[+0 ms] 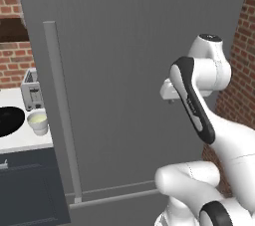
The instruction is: Grab a lemon wedge from the fridge and one ice cube from the ice bowl, and put them in the glass of lemonade.
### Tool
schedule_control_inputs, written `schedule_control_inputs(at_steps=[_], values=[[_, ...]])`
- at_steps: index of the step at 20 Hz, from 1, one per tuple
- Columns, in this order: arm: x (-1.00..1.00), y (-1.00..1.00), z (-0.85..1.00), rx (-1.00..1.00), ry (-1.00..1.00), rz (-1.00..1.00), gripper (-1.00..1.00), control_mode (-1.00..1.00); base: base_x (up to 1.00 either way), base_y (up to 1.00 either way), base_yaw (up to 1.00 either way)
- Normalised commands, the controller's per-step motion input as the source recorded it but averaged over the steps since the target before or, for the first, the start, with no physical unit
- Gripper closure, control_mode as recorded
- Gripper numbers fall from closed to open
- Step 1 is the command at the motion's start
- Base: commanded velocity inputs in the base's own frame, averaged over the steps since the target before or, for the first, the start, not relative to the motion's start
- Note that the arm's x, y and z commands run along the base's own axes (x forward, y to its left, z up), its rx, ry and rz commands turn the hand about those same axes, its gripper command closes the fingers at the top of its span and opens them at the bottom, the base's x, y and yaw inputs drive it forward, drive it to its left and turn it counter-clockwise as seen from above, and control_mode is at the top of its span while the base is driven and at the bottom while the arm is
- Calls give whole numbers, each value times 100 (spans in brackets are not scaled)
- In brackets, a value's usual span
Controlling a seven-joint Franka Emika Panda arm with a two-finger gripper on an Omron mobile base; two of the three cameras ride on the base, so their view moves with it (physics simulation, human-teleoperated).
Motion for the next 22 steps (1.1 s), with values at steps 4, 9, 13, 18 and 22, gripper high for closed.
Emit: schedule_control_inputs(at_steps=[4, 9, 13, 18, 22], values=[[-72, 0, -34, 0, 6, 0, -100, -100, 0, 0, 0], [-37, 0, -28, 0, 15, -4, -100, -100, 0, 0, 0], [0, 0, 0, 0, 1, 0, -100, 100, 0, 0, 0], [0, 0, 0, 0, 0, 0, -100, 100, -35, 79, -11], [0, 0, 0, 0, 0, 0, -100, 100, -42, 88, -22]])
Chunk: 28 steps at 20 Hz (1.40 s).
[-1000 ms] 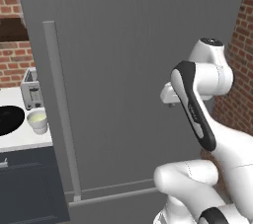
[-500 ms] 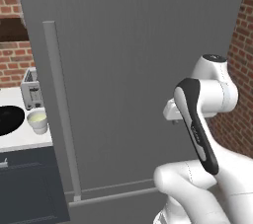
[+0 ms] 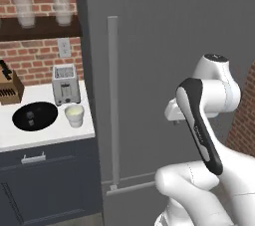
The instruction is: Grab a lemon wedge from the fridge and one ice cube from the ice bowl, and put them in the glass of lemonade.
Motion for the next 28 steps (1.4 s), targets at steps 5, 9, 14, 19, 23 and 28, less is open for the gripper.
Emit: schedule_control_inputs(at_steps=[5, 9, 14, 19, 23, 28], values=[[0, 0, 0, 0, 0, 0, -100, 100, -26, 71, -26], [0, 0, 0, 0, 0, 0, -100, 100, -18, 55, -30], [0, 0, 0, 0, 0, 0, -100, 100, -3, 53, -30], [0, 0, 0, 0, 0, 0, -100, 100, 0, 57, -25], [0, 0, 0, 0, 0, 0, -100, 100, 0, 55, -23], [0, 0, 0, 0, 0, 0, -100, 100, 0, 56, -24]])
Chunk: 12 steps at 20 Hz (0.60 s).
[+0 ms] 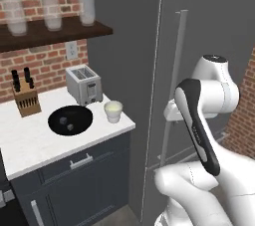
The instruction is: Grab a lemon wedge from the fridge and one ice cube from the ice bowl, and put them in the glass of lemonade.
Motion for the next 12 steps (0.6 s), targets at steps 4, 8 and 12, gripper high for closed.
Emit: schedule_control_inputs(at_steps=[4, 8, 12], values=[[0, 0, 0, 0, 0, 0, -100, 100, 0, 49, -25], [0, 0, 0, 0, 0, 0, -100, 100, -15, 4, -19], [0, 0, 0, 0, 0, 0, -100, 100, -22, 0, -16]])
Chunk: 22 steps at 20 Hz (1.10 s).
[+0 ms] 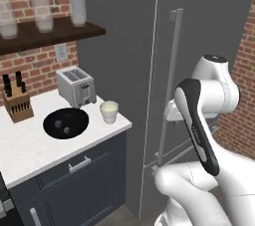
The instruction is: Grab a lemon wedge from the fridge and one ice cube from the ice bowl, and put them in the glass of lemonade.
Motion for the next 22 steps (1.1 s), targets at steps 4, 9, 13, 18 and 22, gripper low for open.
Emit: schedule_control_inputs(at_steps=[4, 9, 13, 18, 22], values=[[0, 0, 0, 0, 0, 0, -100, 100, -26, 0, -12], [0, 0, 0, 0, 0, 0, -100, 100, -35, 0, -11], [0, 0, 0, 0, 0, 0, -100, 100, -24, 5, -13], [0, 0, 0, 0, 0, 0, -100, 100, -15, 12, -14], [0, 0, 0, 0, 0, 0, -100, 100, -18, 15, -13]])
